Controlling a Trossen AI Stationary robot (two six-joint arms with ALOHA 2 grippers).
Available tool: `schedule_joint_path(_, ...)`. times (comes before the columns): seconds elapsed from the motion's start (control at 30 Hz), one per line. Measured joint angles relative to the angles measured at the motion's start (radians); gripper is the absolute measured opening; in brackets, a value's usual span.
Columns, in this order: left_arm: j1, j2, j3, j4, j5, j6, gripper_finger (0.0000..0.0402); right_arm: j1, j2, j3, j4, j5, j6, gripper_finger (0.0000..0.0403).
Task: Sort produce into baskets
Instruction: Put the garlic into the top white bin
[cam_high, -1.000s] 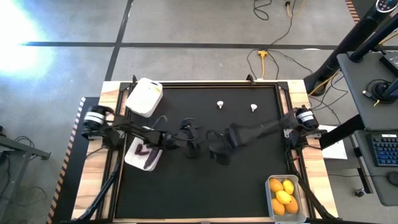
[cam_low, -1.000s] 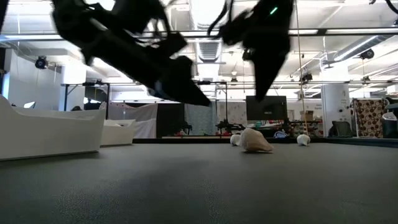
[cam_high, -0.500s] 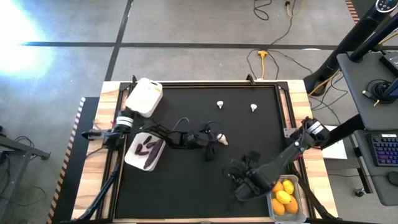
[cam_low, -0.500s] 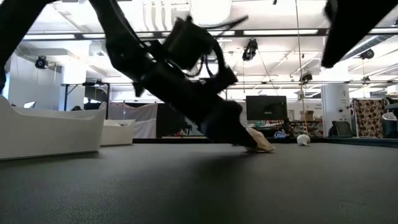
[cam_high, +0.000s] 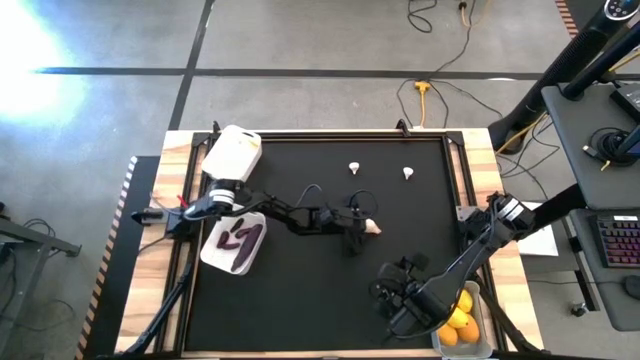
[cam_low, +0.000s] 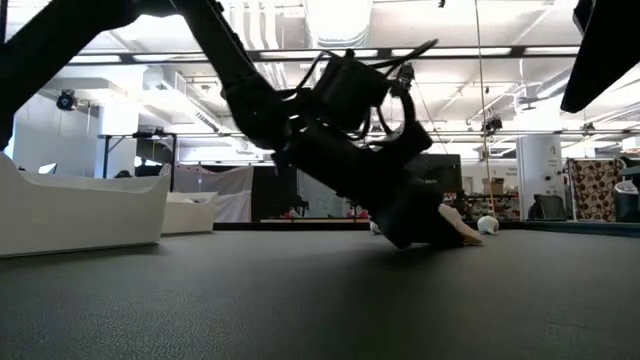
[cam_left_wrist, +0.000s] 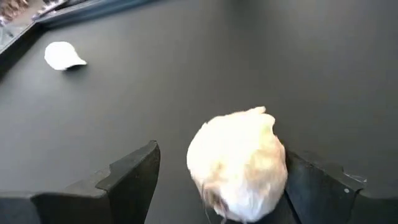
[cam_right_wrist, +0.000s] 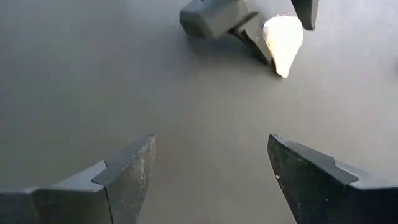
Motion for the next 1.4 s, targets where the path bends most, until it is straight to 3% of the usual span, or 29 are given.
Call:
schedule_joint_path(0.17,-0.003,0.029,0.057,-0.039,0.019,0.0,0.03,0.001,0.0,-0.005,-0.007,0.0,0.009,0.0308)
schedule_joint_path(0.5,-0.007,0.026,0.053,-0.057,0.02,-0.001,0.029,0.001,0.0,-0.005,-0.009,0.0,0.01,0.0327)
schedule_joint_path(0.63,-0.011,0.023,0.06,-0.065,0.021,-0.001,0.0248,0.001,0.0,-0.005,-0.008,0.0,0.008,0.0327)
schedule_joint_path(0.83,-0.029,-0.021,0.065,-0.179,0.02,0.025,0.0144,0.001,0.0,-0.005,-0.007,-0.008,0.002,0.0327)
schedule_joint_path(0.93,-0.031,-0.091,0.052,-0.316,0.02,0.03,0.0104,0.007,0.0,-0.005,-0.009,-0.045,0.016,0.0327)
schedule_joint_path(1.1,-0.032,-0.296,-0.003,-0.47,-0.022,0.01,0.0103,0.033,0.007,-0.005,-0.005,-0.043,0.047,0.0327)
schedule_joint_path(1.23,-0.037,-0.476,-0.096,-0.555,-0.158,0.012,0.0108,0.057,0.029,-0.005,0.025,0.043,0.058,0.0327)
schedule_joint_path(1.4,-0.031,-0.721,-0.181,-0.737,-0.382,-0.029,0.0115,0.062,0.058,-0.005,0.087,0.065,0.051,0.0327)
